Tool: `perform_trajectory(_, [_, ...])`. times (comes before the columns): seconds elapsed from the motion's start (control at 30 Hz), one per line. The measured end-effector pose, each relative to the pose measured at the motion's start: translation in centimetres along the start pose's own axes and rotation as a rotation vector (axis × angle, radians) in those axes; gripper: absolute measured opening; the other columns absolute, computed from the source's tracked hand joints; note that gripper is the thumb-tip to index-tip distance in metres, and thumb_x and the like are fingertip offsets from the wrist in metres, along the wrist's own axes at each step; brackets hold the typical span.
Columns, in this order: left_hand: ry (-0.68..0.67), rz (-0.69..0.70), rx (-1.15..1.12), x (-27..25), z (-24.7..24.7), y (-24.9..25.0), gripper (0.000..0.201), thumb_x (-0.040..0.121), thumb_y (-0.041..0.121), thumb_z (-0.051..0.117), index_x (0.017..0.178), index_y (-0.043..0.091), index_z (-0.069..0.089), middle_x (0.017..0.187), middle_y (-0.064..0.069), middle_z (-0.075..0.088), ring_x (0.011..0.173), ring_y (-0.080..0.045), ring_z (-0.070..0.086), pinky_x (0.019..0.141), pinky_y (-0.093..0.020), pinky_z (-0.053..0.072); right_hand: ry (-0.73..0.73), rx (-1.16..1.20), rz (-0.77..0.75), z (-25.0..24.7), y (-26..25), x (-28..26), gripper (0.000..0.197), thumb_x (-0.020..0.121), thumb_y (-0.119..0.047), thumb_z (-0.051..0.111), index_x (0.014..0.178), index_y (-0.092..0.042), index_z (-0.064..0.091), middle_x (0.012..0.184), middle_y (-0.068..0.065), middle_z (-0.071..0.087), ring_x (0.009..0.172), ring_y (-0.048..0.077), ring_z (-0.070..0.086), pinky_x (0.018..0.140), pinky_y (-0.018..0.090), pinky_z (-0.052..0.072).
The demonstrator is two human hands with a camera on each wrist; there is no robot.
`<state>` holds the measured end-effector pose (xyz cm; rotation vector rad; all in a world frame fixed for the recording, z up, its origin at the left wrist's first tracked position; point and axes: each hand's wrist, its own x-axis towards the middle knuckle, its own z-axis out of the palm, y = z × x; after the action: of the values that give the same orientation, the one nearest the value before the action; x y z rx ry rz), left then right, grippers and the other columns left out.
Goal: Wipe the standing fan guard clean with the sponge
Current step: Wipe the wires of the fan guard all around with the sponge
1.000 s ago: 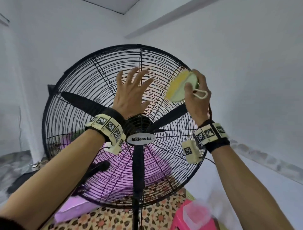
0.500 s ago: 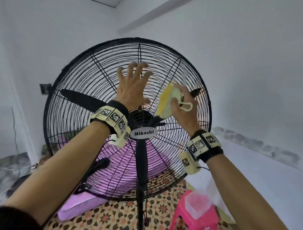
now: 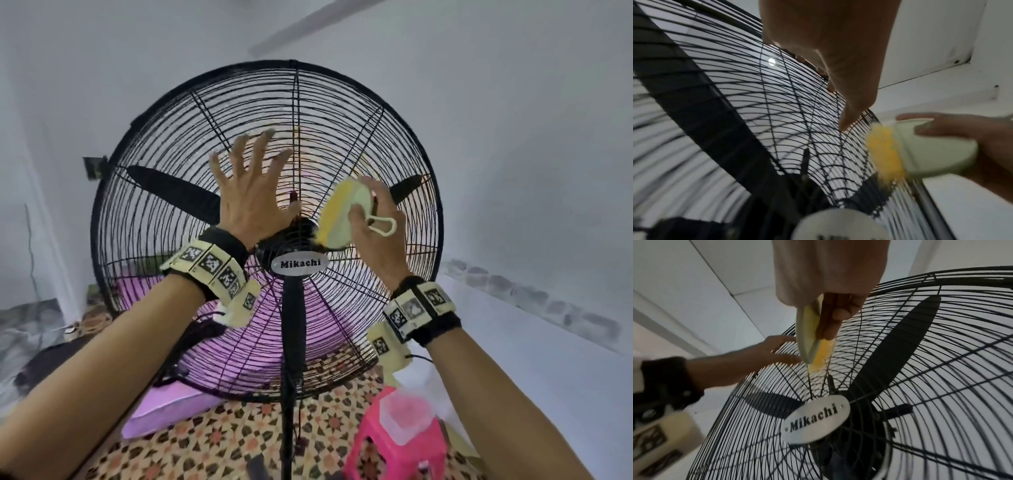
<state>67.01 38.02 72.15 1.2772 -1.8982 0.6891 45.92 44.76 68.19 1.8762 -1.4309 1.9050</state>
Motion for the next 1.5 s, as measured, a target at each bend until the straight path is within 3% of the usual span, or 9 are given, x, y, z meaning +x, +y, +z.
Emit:
perform_trajectory(0.13, [0.004, -0.047, 0.007, 0.0, -0.9, -0.6, 0.09, 0.068, 0.066, 0.083, 0.14, 0.028, 0.044, 0.161, -0.008, 0.022, 0.15, -0.037, 0.018, 0.114, -0.071, 0.023, 0.136, 0.034, -0.049, 0.8, -0.1, 0.0, 0.037, 0.103, -0.015, 0.051, 0.14, -0.015, 0.044, 0.076, -0.007, 0.063, 0.059, 0.014, 0.063, 0.045, 0.039, 0.055])
perform_trajectory(0.3, [0.018, -0.089, -0.024, 0.2, -0.6, -1.1, 0.086, 0.065, 0.061, 0.088, 0.134, 0.028, 0.048, 0.159, -0.008, 0.026, 0.148, -0.036, 0.021, 0.115, -0.068, 0.024, -0.107, -0.033, -0.076, 1.9, 0.3, -3.7, 0.042, 0.1, -0.014, 0.054, 0.141, -0.018, 0.046, 0.069, 0.008, 0.065, 0.055, 0.023, 0.061, 0.042, 0.044, 0.049])
perform_trajectory(0.5, [0.017, -0.093, -0.059, 0.5, -0.6, -0.7, 0.087, 0.063, 0.061, 0.09, 0.134, 0.029, 0.049, 0.159, -0.008, 0.026, 0.148, -0.038, 0.02, 0.115, -0.065, 0.022, 0.14, 0.024, -0.015, 1.9, -0.2, -2.6, 0.04, 0.102, -0.014, 0.052, 0.141, -0.015, 0.044, 0.076, -0.012, 0.061, 0.064, 0.01, 0.064, 0.046, 0.038, 0.056])
perform_trajectory(0.6, [0.005, -0.092, -0.076, 0.5, -0.5, -0.6, 0.087, 0.064, 0.059, 0.09, 0.134, 0.028, 0.048, 0.16, -0.009, 0.025, 0.149, -0.039, 0.019, 0.115, -0.067, 0.019, -0.057, -0.04, -0.042, 2.4, 0.2, -4.8, 0.043, 0.101, -0.013, 0.054, 0.142, -0.018, 0.045, 0.074, 0.008, 0.067, 0.053, 0.016, 0.062, 0.04, 0.04, 0.052])
perform_trajectory(0.67, [0.011, -0.089, -0.087, 0.5, -0.4, -1.1, 0.088, 0.064, 0.06, 0.09, 0.134, 0.027, 0.049, 0.159, -0.01, 0.026, 0.149, -0.04, 0.02, 0.116, -0.068, 0.018, -0.185, -0.08, -0.059, 2.3, 0.1, -5.8, 0.043, 0.1, -0.012, 0.056, 0.142, -0.018, 0.049, 0.07, 0.005, 0.065, 0.048, 0.012, 0.058, 0.038, 0.031, 0.049])
perform_trajectory(0.83, [0.013, -0.064, -0.083, 0.3, -0.5, -1.2, 0.089, 0.067, 0.061, 0.088, 0.137, 0.026, 0.047, 0.16, -0.01, 0.025, 0.15, -0.039, 0.018, 0.115, -0.07, 0.02, 0.152, -0.048, 0.008, 2.4, -0.5, -4.1, 0.037, 0.1, -0.013, 0.054, 0.137, -0.016, 0.049, 0.076, -0.005, 0.064, 0.061, 0.012, 0.063, 0.045, 0.032, 0.054])
perform_trajectory(1.03, [0.007, -0.075, -0.081, 0.2, -0.5, -0.8, 0.087, 0.071, 0.059, 0.086, 0.14, 0.026, 0.045, 0.162, -0.011, 0.023, 0.153, -0.039, 0.015, 0.117, -0.069, 0.02, -0.119, -0.107, -0.056, 3.4, -0.3, -6.6, 0.042, 0.101, -0.015, 0.055, 0.141, -0.024, 0.046, 0.072, 0.011, 0.068, 0.05, 0.021, 0.063, 0.036, 0.042, 0.05])
perform_trajectory(1.2, [0.059, -0.055, -0.089, 0.1, 0.0, -1.0, 0.089, 0.067, 0.06, 0.088, 0.139, 0.027, 0.047, 0.161, -0.009, 0.025, 0.151, -0.037, 0.019, 0.117, -0.067, 0.019, 0.215, -0.124, -0.017, 3.2, -0.9, -4.8, 0.039, 0.101, -0.015, 0.055, 0.14, -0.016, 0.05, 0.069, -0.006, 0.063, 0.06, 0.009, 0.062, 0.04, 0.023, 0.047])
perform_trajectory(1.5, [0.086, -0.062, -0.093, -0.2, 0.0, -0.6, 0.087, 0.066, 0.058, 0.09, 0.135, 0.026, 0.048, 0.158, -0.007, 0.027, 0.149, -0.036, 0.02, 0.116, -0.066, 0.021, 0.062, -0.039, -0.124, 4.3, -2.5, -5.1, 0.04, 0.104, -0.019, 0.053, 0.144, -0.021, 0.048, 0.075, -0.002, 0.065, 0.054, 0.014, 0.06, 0.042, 0.028, 0.05])
